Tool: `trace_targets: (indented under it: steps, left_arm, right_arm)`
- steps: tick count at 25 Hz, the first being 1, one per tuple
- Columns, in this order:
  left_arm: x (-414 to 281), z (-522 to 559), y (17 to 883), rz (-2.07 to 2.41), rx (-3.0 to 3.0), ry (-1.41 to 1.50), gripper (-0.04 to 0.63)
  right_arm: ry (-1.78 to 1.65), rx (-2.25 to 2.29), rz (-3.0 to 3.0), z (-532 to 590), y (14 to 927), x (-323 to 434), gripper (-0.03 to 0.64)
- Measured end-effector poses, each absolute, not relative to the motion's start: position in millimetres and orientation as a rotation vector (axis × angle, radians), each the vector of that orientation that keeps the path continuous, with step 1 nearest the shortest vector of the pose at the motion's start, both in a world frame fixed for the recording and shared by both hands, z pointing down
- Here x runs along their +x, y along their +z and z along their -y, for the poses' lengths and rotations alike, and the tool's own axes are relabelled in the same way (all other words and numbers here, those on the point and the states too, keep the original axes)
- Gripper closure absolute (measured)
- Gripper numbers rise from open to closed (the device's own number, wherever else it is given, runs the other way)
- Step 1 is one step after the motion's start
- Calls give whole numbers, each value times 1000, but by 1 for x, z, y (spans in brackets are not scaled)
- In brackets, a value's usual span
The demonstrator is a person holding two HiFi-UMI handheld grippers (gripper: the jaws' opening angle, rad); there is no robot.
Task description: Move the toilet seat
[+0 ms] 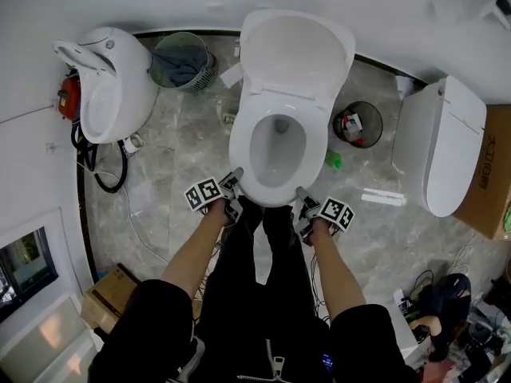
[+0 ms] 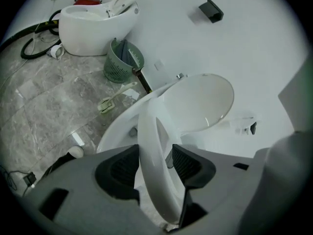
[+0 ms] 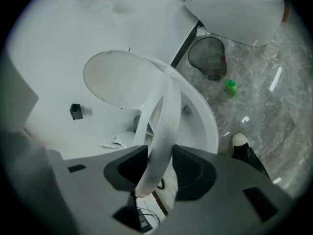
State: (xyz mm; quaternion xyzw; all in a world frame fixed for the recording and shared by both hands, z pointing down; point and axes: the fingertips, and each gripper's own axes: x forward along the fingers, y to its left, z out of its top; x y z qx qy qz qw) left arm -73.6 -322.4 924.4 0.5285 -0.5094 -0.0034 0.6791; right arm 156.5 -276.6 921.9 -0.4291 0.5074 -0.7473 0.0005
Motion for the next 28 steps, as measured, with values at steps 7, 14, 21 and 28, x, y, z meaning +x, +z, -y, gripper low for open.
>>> trace_targets:
  steps: [7, 14, 21, 28]
  left_arm:
    - [-77, 373, 852, 1152, 1126, -300, 396]
    - [-66, 445, 790, 1052, 1189, -427, 413]
    - [-59, 518, 759, 980, 1159, -547, 430]
    - [-54, 581, 748, 956, 1098, -617, 445]
  right_arm:
    - [-2258, -1254, -1571, 328, 849, 161, 449]
    - [-2025, -1191, -1428, 408, 788, 180, 439]
    - [-1826, -1209, -1256, 482, 757, 194, 436]
    - [-1722, -1228, -1133, 548, 740, 201, 425]
